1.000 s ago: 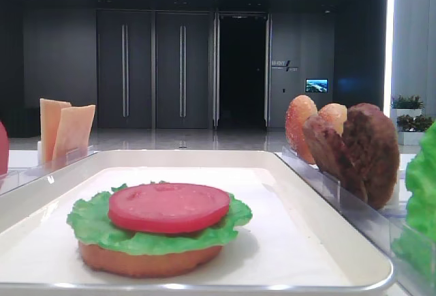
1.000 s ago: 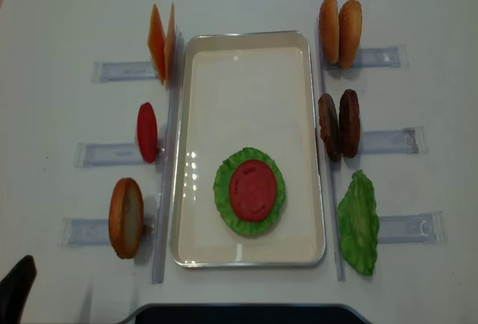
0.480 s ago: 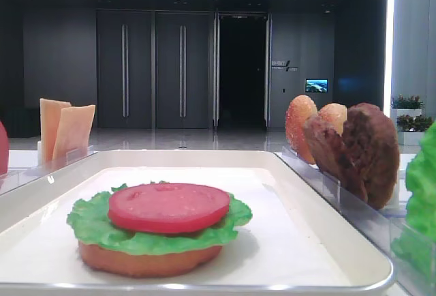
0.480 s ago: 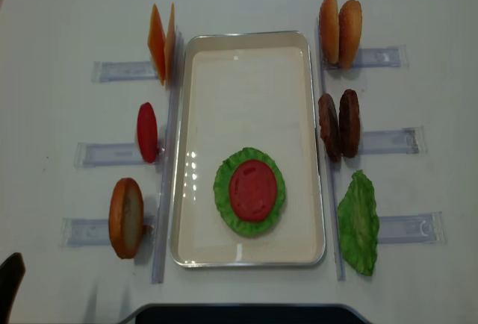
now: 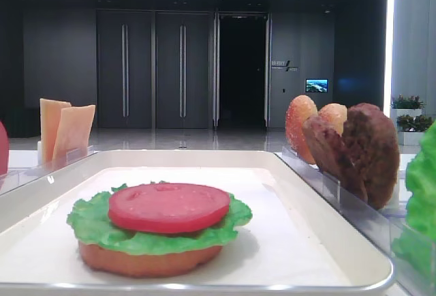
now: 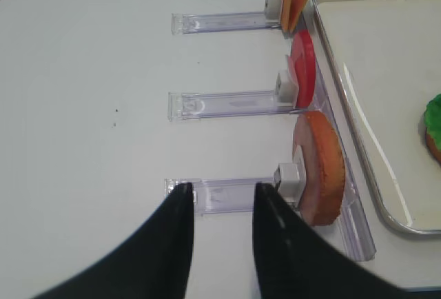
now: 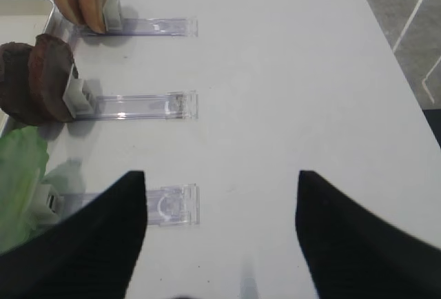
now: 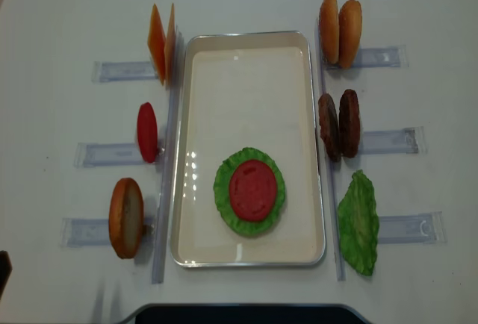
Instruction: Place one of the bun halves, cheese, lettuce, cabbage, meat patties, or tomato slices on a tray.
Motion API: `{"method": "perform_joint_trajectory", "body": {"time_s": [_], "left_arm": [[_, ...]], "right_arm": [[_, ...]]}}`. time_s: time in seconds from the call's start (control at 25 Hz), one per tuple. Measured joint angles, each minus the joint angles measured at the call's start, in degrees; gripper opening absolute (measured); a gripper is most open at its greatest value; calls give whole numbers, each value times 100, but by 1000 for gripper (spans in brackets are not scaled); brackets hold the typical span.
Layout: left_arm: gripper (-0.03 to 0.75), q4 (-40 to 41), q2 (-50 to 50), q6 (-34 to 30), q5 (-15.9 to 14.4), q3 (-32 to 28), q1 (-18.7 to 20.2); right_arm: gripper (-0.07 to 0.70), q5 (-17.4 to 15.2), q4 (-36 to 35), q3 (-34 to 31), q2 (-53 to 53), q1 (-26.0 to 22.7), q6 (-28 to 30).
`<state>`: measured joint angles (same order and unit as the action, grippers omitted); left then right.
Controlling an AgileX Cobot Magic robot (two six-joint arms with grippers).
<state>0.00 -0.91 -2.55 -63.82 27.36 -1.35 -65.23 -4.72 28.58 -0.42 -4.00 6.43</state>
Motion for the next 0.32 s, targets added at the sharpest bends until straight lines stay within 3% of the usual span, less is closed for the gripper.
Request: {"method": "perform_joint_trajectory", "body": {"time_s": [0.32], "left_arm": [[96,0,0,0,0,0,0]], "right_arm": [[472,0,0,0,0,0,0]]}}
